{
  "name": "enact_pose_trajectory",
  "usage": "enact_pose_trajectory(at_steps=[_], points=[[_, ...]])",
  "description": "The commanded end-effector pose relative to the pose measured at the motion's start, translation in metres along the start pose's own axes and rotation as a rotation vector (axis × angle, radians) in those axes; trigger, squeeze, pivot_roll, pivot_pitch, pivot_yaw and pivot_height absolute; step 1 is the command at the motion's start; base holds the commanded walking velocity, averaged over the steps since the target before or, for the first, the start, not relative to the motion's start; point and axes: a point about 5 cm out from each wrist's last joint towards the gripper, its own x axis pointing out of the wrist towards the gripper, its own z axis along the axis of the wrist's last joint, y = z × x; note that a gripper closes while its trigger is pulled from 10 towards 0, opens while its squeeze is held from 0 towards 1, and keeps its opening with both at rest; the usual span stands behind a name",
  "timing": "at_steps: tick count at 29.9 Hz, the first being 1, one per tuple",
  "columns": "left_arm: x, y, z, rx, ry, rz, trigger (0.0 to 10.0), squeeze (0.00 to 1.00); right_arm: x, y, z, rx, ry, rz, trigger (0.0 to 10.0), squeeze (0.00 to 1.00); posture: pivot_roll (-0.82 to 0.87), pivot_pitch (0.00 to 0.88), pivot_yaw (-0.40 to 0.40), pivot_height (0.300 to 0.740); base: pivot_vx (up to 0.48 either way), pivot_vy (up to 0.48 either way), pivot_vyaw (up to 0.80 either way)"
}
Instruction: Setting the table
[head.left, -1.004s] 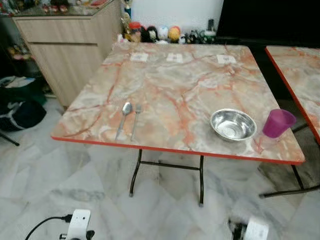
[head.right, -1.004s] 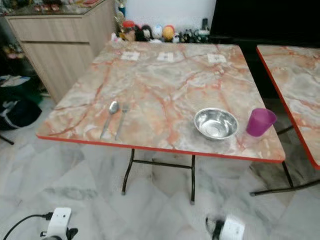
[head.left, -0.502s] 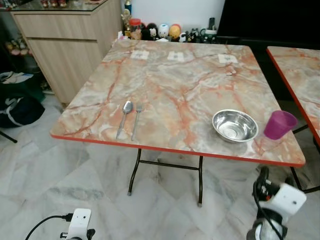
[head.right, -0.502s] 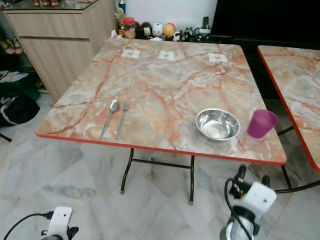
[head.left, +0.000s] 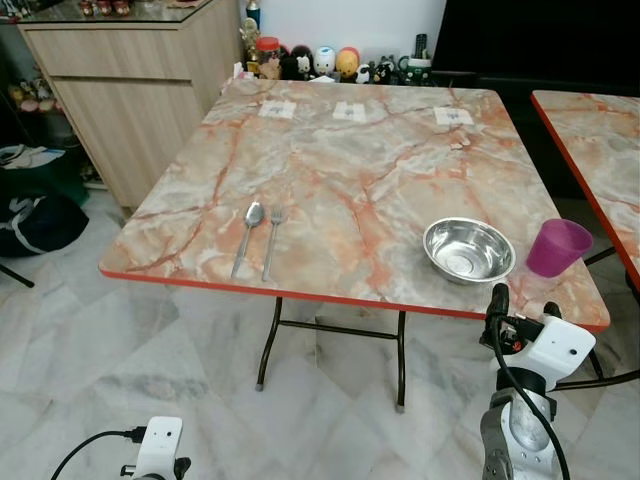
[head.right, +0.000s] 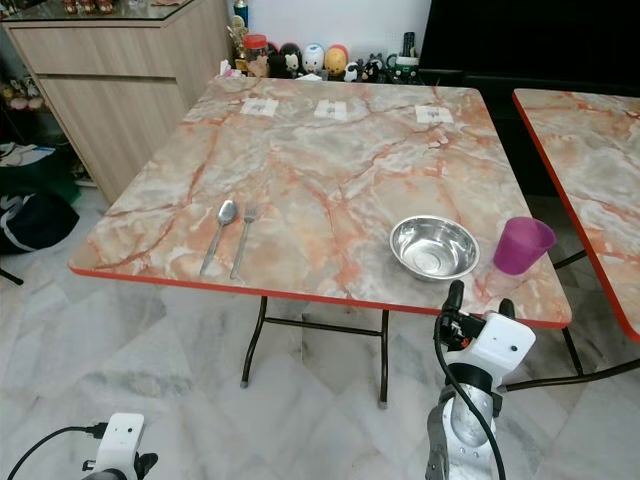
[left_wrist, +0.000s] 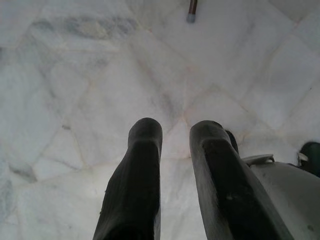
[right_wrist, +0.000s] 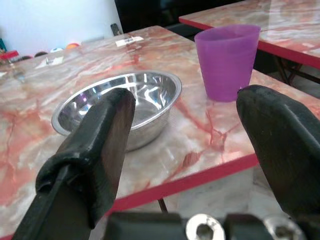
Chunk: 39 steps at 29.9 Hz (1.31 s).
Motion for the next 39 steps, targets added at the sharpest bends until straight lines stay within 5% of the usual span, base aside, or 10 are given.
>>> enact_pose_trajectory(at_steps=[1,12,26,31,39], points=[[0.000,0.001,-0.001,-0.002,0.002,-0.002,10.0,0.00,0.000,0.003,0.004,0.012,-0.009,0.011,10.0,0.00,0.04,0.012,0.001,0.740,0.326,0.000,0.00],[0.000,0.001,0.000,-0.001,-0.001,0.001,10.0,0.00,0.001,0.008,0.008,0.020,-0.015,0.040,10.0,0.00,0.05,0.012,0.001,0.740,0.331,0.000,0.00],[0.000,0.001,0.000,0.001,-0.002,0.007,10.0,0.00,-0.002,0.011,0.020,0.037,-0.054,0.038,10.0,0.00,0.05,0.012,-0.002,0.740,0.000,0.000,0.00],[0.000,0.002,0.000,-0.003,-0.002,0.012,10.0,0.00,-0.022,0.005,0.022,0.061,-0.011,0.043,10.0,0.00,0.05,0.012,-0.008,0.740,0.000,0.000,0.00],[0.000,0.002,0.000,0.002,0.003,0.010,10.0,0.00,-0.036,-0.026,0.013,0.256,0.085,-0.212,10.0,0.00,0.04,0.014,-0.005,0.740,0.000,0.000,0.00]])
